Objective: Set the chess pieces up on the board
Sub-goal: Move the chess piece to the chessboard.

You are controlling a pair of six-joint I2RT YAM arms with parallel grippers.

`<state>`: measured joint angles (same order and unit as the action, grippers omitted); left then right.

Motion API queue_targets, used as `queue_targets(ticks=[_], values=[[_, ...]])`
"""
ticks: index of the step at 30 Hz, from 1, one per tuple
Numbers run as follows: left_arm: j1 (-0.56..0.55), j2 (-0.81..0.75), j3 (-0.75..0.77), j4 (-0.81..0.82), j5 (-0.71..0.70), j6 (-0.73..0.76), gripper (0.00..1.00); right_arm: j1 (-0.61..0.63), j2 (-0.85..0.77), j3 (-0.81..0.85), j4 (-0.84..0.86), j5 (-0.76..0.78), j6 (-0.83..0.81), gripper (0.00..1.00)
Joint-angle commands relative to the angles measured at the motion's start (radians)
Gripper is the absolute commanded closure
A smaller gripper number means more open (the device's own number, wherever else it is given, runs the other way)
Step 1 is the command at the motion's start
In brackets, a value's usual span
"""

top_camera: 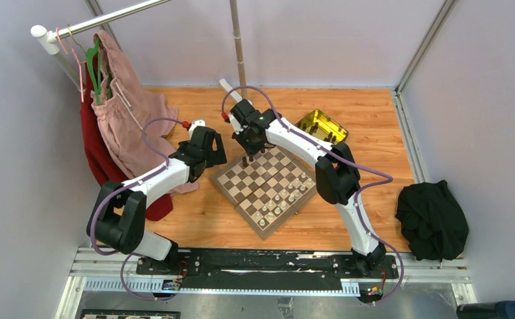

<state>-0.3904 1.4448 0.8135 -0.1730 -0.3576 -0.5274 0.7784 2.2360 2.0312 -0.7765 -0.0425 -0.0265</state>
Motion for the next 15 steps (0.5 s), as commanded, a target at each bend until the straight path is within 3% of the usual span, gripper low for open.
queue_targets(ticks=[1,10,15], values=[[-0.008,0.015,0.030,0.008,-0.003,0.005,0.00,-0.014,0.010,-0.006,-0.006,-0.019,0.002,0.84],[-0.008,0.019,0.027,0.009,-0.003,0.003,0.00,-0.017,0.007,-0.011,-0.006,-0.013,0.005,0.97],[-0.008,0.020,0.027,0.012,-0.002,0.004,0.00,-0.022,0.001,-0.005,-0.006,-0.002,0.003,1.00]])
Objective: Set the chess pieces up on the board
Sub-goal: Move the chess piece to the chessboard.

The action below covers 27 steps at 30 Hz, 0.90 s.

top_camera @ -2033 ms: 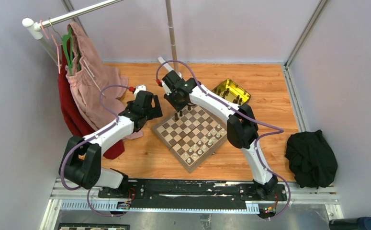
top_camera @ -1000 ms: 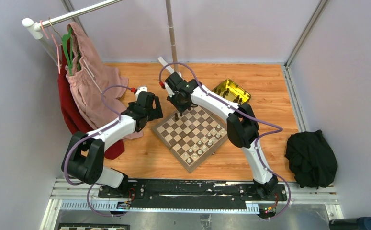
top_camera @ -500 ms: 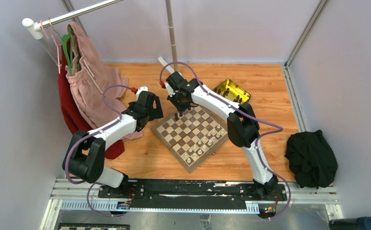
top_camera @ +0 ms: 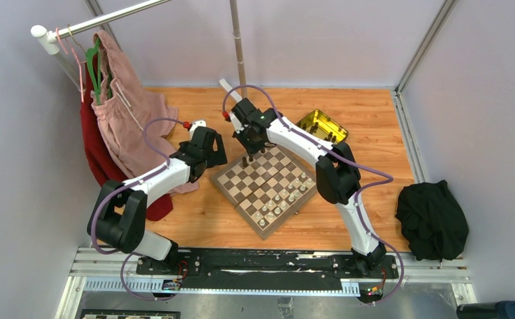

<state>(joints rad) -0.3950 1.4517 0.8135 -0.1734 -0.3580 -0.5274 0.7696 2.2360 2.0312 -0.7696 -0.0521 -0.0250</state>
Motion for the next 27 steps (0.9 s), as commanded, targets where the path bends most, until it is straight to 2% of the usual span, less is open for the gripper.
queue_targets(ticks=[1,27], values=[[-0.004,0.014,0.027,0.011,-0.002,0.003,0.00,-0.015,-0.001,-0.004,-0.013,0.011,0.001,1.00],[-0.005,0.036,0.042,0.012,-0.002,0.006,0.00,-0.050,-0.006,0.007,-0.007,0.028,-0.009,1.00]])
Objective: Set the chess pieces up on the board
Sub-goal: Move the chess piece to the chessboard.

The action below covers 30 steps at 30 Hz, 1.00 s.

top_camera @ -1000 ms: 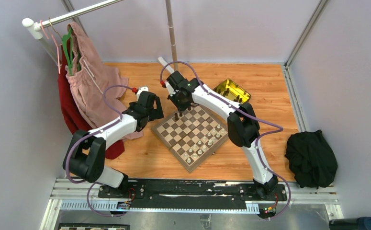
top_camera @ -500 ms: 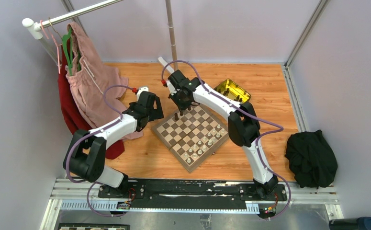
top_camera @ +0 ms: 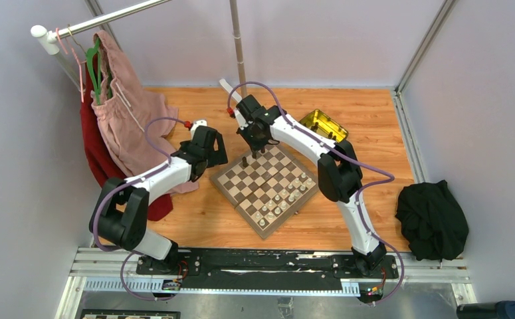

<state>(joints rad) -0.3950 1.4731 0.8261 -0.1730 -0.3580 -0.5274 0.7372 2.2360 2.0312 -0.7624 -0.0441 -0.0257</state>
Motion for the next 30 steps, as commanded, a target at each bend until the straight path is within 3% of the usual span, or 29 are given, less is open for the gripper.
queue_targets(ticks=[1,18,24,30], values=[[-0.005,0.015,0.031,0.012,-0.002,0.006,0.00,-0.020,-0.006,0.007,-0.014,0.020,-0.008,1.00],[-0.008,0.037,0.054,0.006,-0.002,0.010,0.00,-0.031,0.002,0.000,-0.014,0.003,-0.011,1.00],[-0.012,0.040,0.063,0.000,-0.004,0.012,0.00,-0.031,-0.005,0.000,-0.012,-0.013,-0.012,0.84],[-0.015,0.040,0.071,-0.006,-0.006,0.014,0.00,-0.030,-0.018,0.004,-0.009,-0.017,-0.013,0.75]])
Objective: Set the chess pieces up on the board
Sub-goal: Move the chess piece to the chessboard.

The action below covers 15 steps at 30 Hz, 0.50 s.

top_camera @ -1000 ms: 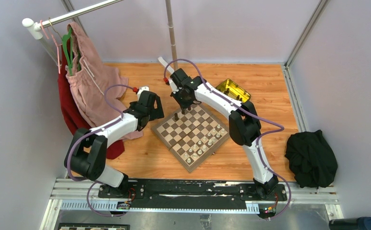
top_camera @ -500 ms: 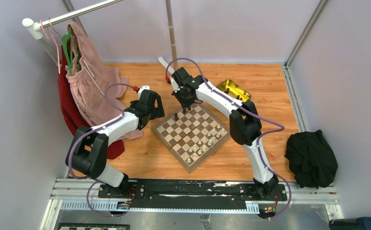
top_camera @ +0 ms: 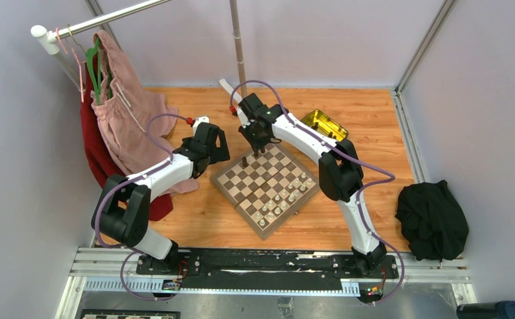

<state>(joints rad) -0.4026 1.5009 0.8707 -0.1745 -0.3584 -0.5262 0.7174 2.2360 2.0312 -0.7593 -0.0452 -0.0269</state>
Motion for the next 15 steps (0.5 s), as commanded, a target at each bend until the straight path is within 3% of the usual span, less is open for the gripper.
queue_targets(ticks=[1,15], values=[[-0.008,0.012,0.027,-0.005,-0.006,0.012,0.00,-0.011,-0.020,0.003,-0.012,-0.017,-0.010,0.74],[-0.015,-0.010,0.026,-0.019,-0.027,0.009,0.00,-0.011,-0.066,0.004,-0.006,-0.020,-0.004,0.71]])
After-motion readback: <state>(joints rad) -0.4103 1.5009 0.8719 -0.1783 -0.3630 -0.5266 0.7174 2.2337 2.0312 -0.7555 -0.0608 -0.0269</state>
